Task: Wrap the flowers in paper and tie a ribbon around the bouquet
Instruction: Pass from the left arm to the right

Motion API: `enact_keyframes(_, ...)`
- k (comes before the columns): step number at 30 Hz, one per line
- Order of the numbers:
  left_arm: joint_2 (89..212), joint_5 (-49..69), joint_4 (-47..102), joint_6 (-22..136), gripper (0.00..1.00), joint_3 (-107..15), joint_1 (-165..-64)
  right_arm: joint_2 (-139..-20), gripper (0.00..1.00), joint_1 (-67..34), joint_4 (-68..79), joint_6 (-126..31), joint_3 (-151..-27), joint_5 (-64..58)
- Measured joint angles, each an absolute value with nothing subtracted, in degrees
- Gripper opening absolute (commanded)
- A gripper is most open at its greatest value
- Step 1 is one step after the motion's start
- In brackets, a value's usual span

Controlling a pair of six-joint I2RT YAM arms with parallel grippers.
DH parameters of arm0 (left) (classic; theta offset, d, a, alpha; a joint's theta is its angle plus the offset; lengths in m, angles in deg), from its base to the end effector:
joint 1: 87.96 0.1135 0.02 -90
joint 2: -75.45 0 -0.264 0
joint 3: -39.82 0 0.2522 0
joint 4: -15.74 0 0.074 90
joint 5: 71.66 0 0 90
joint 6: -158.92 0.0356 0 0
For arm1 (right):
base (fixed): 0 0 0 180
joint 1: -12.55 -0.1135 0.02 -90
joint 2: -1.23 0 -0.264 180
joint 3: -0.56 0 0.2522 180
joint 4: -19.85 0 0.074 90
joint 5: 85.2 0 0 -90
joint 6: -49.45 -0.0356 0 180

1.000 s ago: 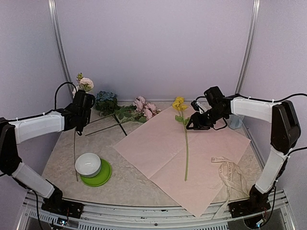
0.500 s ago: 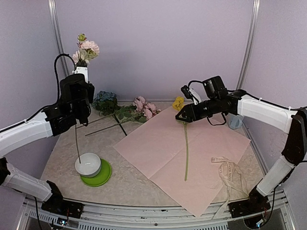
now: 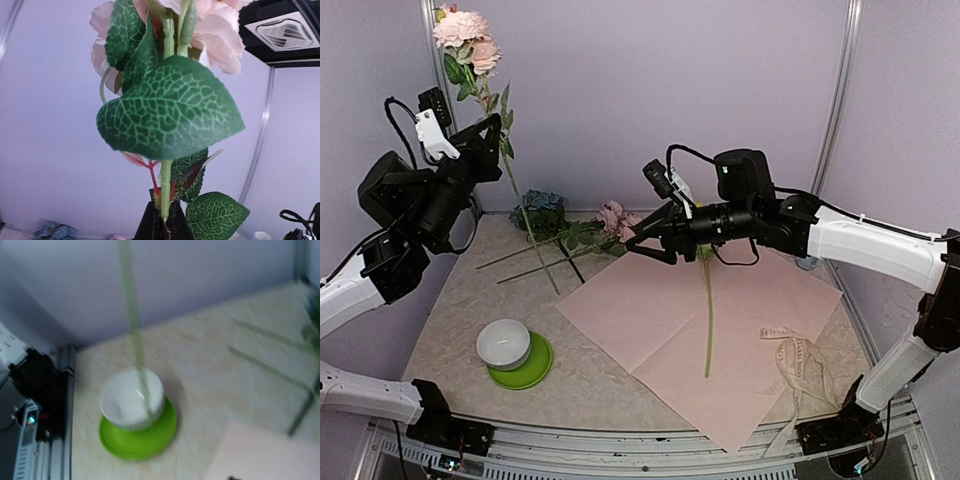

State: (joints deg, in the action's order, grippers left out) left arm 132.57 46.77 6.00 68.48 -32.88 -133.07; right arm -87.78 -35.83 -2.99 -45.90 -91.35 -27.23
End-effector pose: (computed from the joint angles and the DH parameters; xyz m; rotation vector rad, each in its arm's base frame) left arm 0.1636 -0.1402 0.4480 0.0110 1.1953 -0.4194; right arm 0.2285 0.2856 0.3547 -1.1080 1.7133 1.1458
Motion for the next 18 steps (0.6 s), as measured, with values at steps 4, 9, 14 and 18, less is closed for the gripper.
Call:
enact_keyframes(4, 136.90, 35.49, -1.85, 57.74, 0.00, -28.51, -133.13, -89.07, 0.99, -38.80, 1.45, -46.10, -93.43, -27.71)
enact_keyframes(9, 145.21, 27.16, -7.16, 47.43, 0.00, -25.49, -134.66, -91.50, 0.98, -41.47, 5.75, -46.84, -94.72, -26.68)
enact_keyframes(14, 148.31, 22.48, -10.59, 42.27, 0.00, -25.49, -137.35, -93.44, 0.75, -42.12, 6.43, -48.32, -95.02, -20.93)
enact_keyframes(18, 148.40, 20.43, -13.72, 39.60, 0.00, -25.49, -137.55, -94.71, 0.22, -42.12, 6.52, -49.18, -95.28, -18.57)
